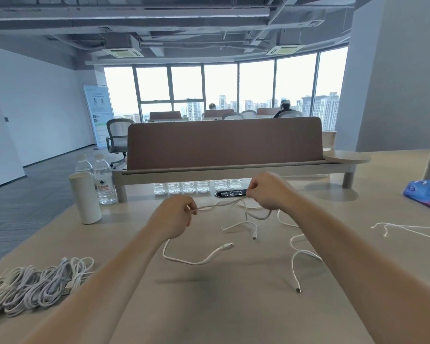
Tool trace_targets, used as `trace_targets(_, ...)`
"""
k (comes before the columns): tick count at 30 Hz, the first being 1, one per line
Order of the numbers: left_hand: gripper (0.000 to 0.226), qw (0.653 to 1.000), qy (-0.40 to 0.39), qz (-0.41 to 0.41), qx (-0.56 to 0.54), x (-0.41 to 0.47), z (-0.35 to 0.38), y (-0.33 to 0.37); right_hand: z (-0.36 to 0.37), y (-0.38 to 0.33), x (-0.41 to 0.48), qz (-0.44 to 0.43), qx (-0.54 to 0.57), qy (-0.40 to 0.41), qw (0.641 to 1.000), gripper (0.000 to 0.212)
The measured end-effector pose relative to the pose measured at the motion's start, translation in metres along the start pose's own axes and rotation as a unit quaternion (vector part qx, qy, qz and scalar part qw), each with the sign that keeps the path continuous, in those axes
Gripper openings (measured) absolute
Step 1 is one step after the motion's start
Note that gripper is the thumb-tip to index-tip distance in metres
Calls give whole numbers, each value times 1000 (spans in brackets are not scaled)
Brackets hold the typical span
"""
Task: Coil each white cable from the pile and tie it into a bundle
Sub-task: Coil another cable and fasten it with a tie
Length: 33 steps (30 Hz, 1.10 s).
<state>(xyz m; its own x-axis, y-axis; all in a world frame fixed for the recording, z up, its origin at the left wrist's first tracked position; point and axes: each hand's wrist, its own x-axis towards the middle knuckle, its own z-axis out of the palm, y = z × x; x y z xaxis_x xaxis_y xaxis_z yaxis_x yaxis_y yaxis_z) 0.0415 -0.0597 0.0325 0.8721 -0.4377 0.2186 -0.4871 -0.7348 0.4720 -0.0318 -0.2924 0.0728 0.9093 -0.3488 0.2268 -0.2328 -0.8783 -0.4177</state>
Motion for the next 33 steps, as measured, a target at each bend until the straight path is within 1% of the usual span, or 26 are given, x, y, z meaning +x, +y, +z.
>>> trace_targets(2,39,1000,3,-12,-8,-1,2,-3,0,-2,-1,-4,11,0,1000,21)
trace_targets(4,35,999,-23,-22,-24,-4,4,-1,-1,-4,-3,-7,26,-2,1000,20)
trace_targets(5,30,997,-44,-32,-50,-7,3,0,-1,-5,-4,-10,38,2,999,20)
trace_targets(7,20,986,-104,-59,-119,-15,-2,5,-4,-8,-11,-22,75,-1,997,18)
trace_targets(8,18,977,-142,-68,-146,-18,-6,7,-6,-10,-15,-32,99,-12,994,16)
trace_targets(10,21,960,-216,-64,-167,-26,-15,13,-9,-17,-24,-60,137,-46,988,15)
trace_targets(12,27,947,-252,-39,-195,-32,-22,23,-8,-27,-30,-95,140,-71,983,18)
trace_targets(14,27,942,-242,-11,-232,-35,-24,35,-4,-37,-31,-116,122,-75,983,16)
trace_targets(16,23,948,-207,10,-242,-33,-23,41,2,-44,-31,-129,119,-71,982,10)
trace_targets(18,19,951,-173,7,-254,-30,-23,39,5,-44,-31,-127,161,-70,976,3)
trace_targets(19,19,948,-160,-6,-276,-29,-24,36,6,-42,-30,-117,197,-76,970,10)
trace_targets(21,20,934,-131,-39,-330,-26,-25,32,5,-36,-29,-97,250,-103,958,22)
trace_targets(22,20,928,-116,-53,-351,-25,-25,30,4,-33,-30,-94,250,-114,957,24)
trace_targets(25,22,904,-90,-80,-411,-24,-24,29,4,-23,-31,-91,210,-144,963,11)
trace_targets(27,23,880,-89,-96,-456,-23,-26,27,6,-16,-31,-85,212,-182,957,7)
trace_targets(29,23,864,-95,-100,-484,-23,-29,25,8,-8,-30,-73,258,-213,940,7)
trace_targets(30,22,863,-96,-100,-486,-23,-29,24,9,-7,-31,-60,306,-222,924,10)
trace_targets(32,22,875,-95,-100,-464,-23,-28,22,8,-6,-30,-25,405,-213,889,21)
trace_targets(33,23,887,-95,-102,-441,-22,-27,20,7,-9,-30,-14,424,-191,885,24)
